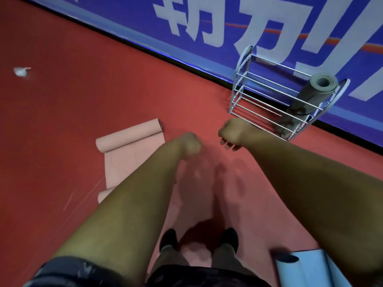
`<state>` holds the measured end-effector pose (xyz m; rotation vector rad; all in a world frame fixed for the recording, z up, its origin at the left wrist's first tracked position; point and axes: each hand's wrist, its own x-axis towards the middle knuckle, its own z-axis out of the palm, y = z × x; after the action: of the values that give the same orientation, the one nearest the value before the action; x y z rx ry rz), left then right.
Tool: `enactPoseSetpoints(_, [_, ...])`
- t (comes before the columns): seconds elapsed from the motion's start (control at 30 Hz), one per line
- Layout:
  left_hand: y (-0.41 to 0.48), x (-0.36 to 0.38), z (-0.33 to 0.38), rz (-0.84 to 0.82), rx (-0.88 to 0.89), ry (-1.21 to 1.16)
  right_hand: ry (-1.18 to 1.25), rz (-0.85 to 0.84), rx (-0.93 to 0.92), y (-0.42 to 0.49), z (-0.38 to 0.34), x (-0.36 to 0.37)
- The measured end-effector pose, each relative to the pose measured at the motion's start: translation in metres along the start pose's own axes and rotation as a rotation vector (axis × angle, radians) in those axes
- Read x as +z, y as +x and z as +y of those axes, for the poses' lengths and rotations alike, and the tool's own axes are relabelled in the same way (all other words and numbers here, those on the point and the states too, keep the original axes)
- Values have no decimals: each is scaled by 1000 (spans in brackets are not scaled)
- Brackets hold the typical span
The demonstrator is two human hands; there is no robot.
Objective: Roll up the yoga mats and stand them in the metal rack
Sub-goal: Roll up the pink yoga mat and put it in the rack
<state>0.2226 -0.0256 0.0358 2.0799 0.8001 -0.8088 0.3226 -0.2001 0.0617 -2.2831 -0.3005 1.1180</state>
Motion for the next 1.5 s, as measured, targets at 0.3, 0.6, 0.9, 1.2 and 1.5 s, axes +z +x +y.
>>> enactPoseSetpoints(0.3, [-26,-24,-137,-79,-45,-240,0,-129,77,25,-46,129])
enactPoseSetpoints(0.6, [17,-54,-367,-112,-162,-340,-123,-206,208,70,-113,337])
enactPoseSetpoints(0.9, [39,-54,-567,-121,-417,-435,-48,-315,245,105,-155,535])
enactPoseSetpoints(1.2, [136,16,-625,-147,-369,-467,62,-281,399,181,-85,616])
enactPoseSetpoints(1.5, [261,118,-653,-72,-328,-481,296,-186,472,274,41,690])
